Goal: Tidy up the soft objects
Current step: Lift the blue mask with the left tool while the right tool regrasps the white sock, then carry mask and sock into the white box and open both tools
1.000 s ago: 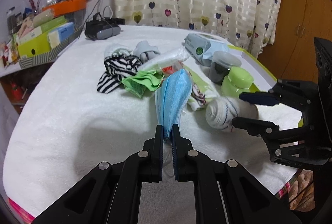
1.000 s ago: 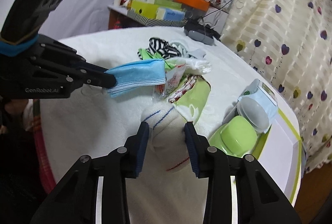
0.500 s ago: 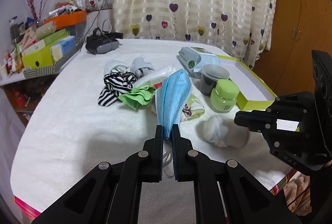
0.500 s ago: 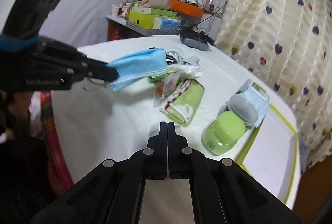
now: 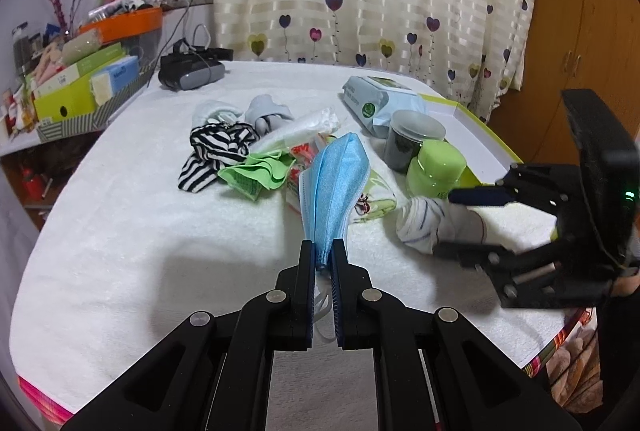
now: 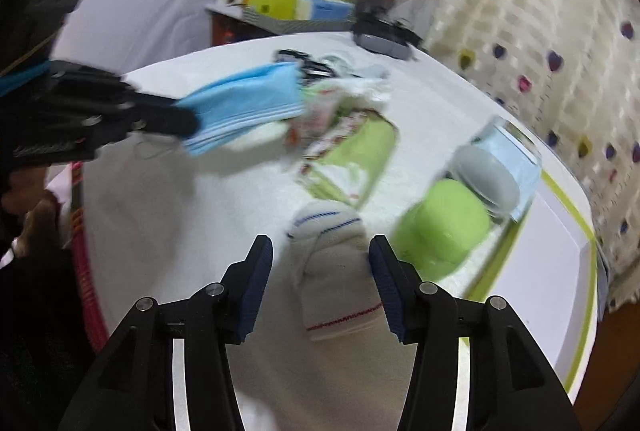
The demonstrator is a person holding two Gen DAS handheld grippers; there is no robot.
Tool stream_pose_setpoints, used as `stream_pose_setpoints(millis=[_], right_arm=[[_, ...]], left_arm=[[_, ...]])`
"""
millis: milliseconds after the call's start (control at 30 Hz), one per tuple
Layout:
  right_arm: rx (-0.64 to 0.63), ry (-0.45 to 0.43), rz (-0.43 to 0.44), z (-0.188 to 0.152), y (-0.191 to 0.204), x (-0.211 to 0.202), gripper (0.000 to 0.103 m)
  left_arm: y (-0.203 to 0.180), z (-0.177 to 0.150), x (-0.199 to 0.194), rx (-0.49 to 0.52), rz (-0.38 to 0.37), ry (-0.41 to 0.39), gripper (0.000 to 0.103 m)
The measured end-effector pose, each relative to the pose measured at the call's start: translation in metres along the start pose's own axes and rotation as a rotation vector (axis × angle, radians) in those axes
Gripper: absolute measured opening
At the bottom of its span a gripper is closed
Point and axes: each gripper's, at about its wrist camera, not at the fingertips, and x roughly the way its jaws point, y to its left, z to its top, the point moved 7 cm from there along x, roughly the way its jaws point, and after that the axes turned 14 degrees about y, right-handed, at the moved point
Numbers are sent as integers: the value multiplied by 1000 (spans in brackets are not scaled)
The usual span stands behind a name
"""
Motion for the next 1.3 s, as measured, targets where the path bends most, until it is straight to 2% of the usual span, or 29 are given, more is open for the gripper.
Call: stream_pose_setpoints(millis=[33,133,167,267,433,667,967,1300], right_arm=[[-2,17,-23,-1,-3,5,52],[0,54,-5,-5,-3,17,51],[-4,53,-20,-6,-2,17,47],[45,-11,36,-6,-5,3,44],[105,-93,36,-6,-10,-26,44],[203,-156,20,-6,-26,-53,45],[404,-185,-70,-28,-88,-78,45],[581,-131,-116,-65,-160,-63,45]], left_arm=[[0,0,0,1,-1,-1,7],[-1,1,-2,0,0,-5,7],[-1,1,-3,0,1,-7,7],[-2,2,-6,3,2,-13,7],[-13,11,-14,22,-6,-38,7],[-43,34,-17,88,-39,-72,7],[-98,73,1,167,-109,-83,7],[-164,103,40,236,-174,-33,7]])
